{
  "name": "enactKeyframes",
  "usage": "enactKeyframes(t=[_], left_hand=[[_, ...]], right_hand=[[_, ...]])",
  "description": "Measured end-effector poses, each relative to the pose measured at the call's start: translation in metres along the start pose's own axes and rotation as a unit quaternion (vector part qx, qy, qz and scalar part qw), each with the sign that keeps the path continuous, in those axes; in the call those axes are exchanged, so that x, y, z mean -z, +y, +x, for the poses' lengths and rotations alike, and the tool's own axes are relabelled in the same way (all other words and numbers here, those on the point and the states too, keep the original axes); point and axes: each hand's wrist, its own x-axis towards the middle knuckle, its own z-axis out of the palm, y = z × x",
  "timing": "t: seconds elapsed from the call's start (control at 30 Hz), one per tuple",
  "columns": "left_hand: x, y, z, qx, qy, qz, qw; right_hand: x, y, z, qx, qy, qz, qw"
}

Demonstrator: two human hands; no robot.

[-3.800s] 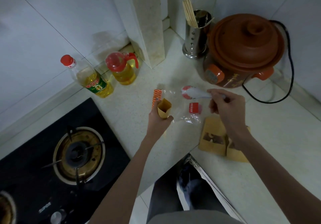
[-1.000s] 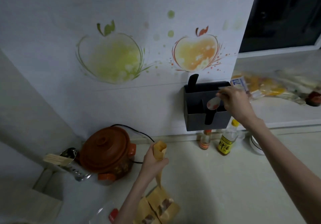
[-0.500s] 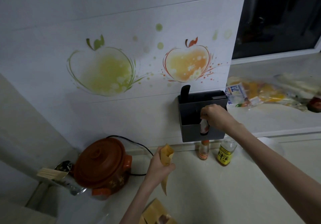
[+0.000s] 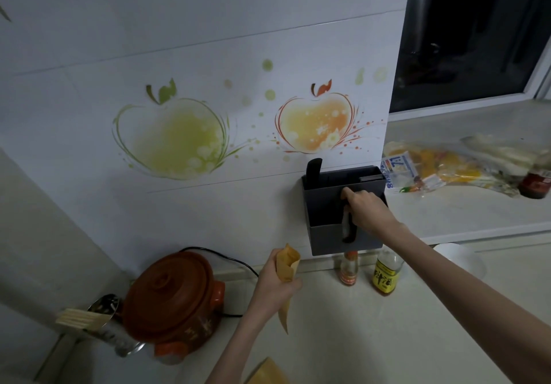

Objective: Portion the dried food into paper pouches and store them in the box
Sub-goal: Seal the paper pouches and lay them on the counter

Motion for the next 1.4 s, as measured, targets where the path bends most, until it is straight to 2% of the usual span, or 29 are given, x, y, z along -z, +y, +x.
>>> enactKeyframes(t=[0.23,0.33,0.43,0.53,0.6,0.7,0.87,0.97,1.2,1.3,1.4], left_hand=[[0.012,-0.001,-0.006,-0.019,0.049,-0.016,0.998],[0.021,-0.002,-0.011,-0.039,0.084,-0.014,0.996],[0.033,-0.004,-0.020,-0.049,0.118,-0.003,0.992],[0.048,-0.002,-0.033,-0.041,0.168,0.004,0.985],[0.061,0.001,-0.045,-0.033,0.199,0.032,0.979],[0.079,0.004,-0.064,-0.024,0.244,0.070,0.967],[0.094,0.005,-0.101,-0.020,0.332,0.135,0.933],[0.104,-0.002,-0.120,-0.018,0.358,0.153,0.921],[0.143,-0.014,-0.162,0.060,0.323,0.087,0.941],[0.162,-0.019,-0.185,0.041,0.324,0.006,0.945],[0.179,-0.020,-0.210,-0.003,0.376,0.009,0.927]], right_hand=[[0.014,-0.021,-0.007,0.003,0.049,0.051,0.997],[0.027,-0.055,-0.013,0.038,0.067,0.129,0.989],[0.041,-0.104,-0.028,0.053,-0.001,0.272,0.961],[0.045,-0.153,-0.046,0.069,-0.121,0.332,0.933],[0.042,-0.181,-0.056,0.086,-0.173,0.346,0.918],[0.037,-0.216,-0.066,0.100,-0.203,0.368,0.902],[0.029,-0.263,-0.072,0.137,-0.189,0.341,0.911],[0.021,-0.290,-0.079,0.173,-0.179,0.307,0.919],[0.013,-0.336,-0.091,0.228,-0.173,0.337,0.897],[0.016,-0.349,-0.094,0.237,-0.154,0.350,0.893],[0.019,-0.362,-0.095,0.278,-0.149,0.354,0.880]])
